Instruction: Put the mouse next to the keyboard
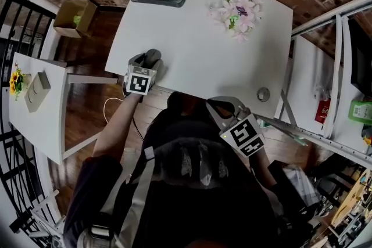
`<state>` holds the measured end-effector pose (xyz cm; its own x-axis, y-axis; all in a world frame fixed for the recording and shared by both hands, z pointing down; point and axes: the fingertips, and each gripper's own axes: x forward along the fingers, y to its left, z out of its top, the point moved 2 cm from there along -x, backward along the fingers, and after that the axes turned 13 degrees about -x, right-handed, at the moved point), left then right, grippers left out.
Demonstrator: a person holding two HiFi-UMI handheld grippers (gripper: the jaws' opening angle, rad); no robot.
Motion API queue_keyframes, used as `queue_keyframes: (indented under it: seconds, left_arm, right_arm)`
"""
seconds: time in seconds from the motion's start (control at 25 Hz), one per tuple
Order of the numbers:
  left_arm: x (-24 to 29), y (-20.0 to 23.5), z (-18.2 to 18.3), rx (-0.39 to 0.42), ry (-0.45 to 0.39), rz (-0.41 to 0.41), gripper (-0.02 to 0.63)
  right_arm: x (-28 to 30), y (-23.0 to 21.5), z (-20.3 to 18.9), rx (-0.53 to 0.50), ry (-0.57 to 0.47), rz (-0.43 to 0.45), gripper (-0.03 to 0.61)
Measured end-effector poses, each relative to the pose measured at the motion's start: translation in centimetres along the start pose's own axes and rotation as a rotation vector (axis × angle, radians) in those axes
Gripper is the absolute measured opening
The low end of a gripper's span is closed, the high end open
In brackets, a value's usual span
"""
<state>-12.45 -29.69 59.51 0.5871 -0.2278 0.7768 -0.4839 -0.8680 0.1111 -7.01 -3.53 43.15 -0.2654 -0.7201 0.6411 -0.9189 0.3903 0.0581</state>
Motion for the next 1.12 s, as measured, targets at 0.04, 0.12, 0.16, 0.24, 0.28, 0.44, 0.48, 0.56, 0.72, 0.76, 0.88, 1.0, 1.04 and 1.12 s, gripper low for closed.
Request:
queue_keyframes:
  seconds: [0.04, 0.12, 0.16, 0.24, 0.28, 0.44, 0.48, 0.56, 0.72, 0.76, 0.88, 1.0, 1.04, 1.12]
  left_arm:
    - [0.0, 0.4, 0.3, -0.003, -0.007, -0.004, 0.250]
    - [-0.2, 1.7, 0.5, -0.011, -0.017, 0.001, 0.250]
    - [-0.3, 2.7, 0.5, -0.015, -0.020, 0.011, 0.249]
    - [-0.7, 4.3, 0.3, -0.021, -0.019, 0.028, 0.249]
    - [-0.8, 4.9, 0.3, -0.025, -0.019, 0.031, 0.249]
    - [-1.1, 6.4, 0.0, -0.059, -0.022, 0.052, 0.249]
    - [-1.2, 6.6, 0.0, -0.064, -0.020, 0.053, 0.249]
    - [-1.2, 7.1, 0.2, -0.063, -0.020, 0.045, 0.249]
    - [-1.1, 7.7, 0.2, -0.061, -0.013, 0.039, 0.251]
    - [-1.1, 7.8, 0.2, -0.058, -0.010, 0.040, 0.251]
    - [-1.3, 8.4, 0.3, -0.056, -0.009, 0.058, 0.248]
    - [-1.4, 9.3, 0.2, -0.065, -0.013, 0.076, 0.246]
    - [-1.4, 9.6, 0.0, -0.068, -0.013, 0.081, 0.247]
    - [-1.3, 9.9, -0.3, -0.076, -0.013, 0.090, 0.244]
  right_arm:
    - [0.6, 0.1, 0.5, -0.002, 0.005, 0.002, 0.006]
    - [1.9, 0.3, 1.4, -0.019, 0.018, 0.005, 0.005]
    - [2.5, 0.3, 1.8, -0.029, 0.027, 0.006, 0.005]
    - [3.6, 0.6, 2.5, -0.041, 0.038, 0.012, 0.005]
    - [3.9, 0.8, 2.8, -0.041, 0.044, 0.015, 0.005]
    - [4.2, 0.7, 3.0, -0.054, 0.057, 0.028, 0.005]
    - [4.2, 0.6, 3.0, -0.055, 0.058, 0.026, 0.005]
    - [4.1, 0.6, 3.0, -0.046, 0.060, 0.014, 0.005]
    - [3.9, 0.6, 2.8, -0.026, 0.061, 0.001, 0.006]
    - [3.8, 0.6, 2.7, -0.020, 0.062, -0.004, 0.005]
    - [3.6, 0.6, 2.6, -0.013, 0.063, -0.022, 0.006]
    - [3.2, 0.7, 2.5, -0.003, 0.065, -0.034, 0.006]
    - [3.0, 0.8, 2.4, 0.002, 0.065, -0.037, 0.006]
    - [2.6, 0.7, 2.2, 0.006, 0.062, -0.041, 0.006]
